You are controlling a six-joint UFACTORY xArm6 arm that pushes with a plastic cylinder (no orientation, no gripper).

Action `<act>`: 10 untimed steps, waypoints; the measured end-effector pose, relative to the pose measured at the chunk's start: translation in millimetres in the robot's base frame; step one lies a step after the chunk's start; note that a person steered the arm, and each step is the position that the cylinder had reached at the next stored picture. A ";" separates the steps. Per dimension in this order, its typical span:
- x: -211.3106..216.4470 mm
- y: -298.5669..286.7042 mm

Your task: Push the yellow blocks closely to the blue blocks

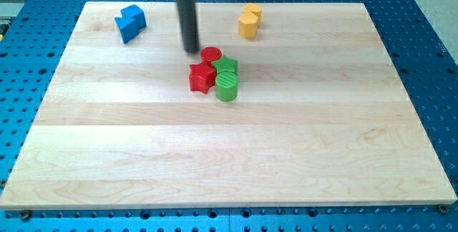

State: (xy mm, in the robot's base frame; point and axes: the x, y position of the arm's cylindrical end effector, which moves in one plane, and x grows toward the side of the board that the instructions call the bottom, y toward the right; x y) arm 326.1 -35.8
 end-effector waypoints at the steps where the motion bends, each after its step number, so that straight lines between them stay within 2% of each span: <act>1: 2.7 96.3; 2: -26.3 158.2; 3: -56.2 115.6; 4: -47.1 0.9; 6: -42.3 -109.1; 7: -23.4 -62.4; 8: -17.1 60.3; 9: -52.7 138.6; 10: -91.4 125.8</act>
State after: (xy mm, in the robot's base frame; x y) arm 234.7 90.0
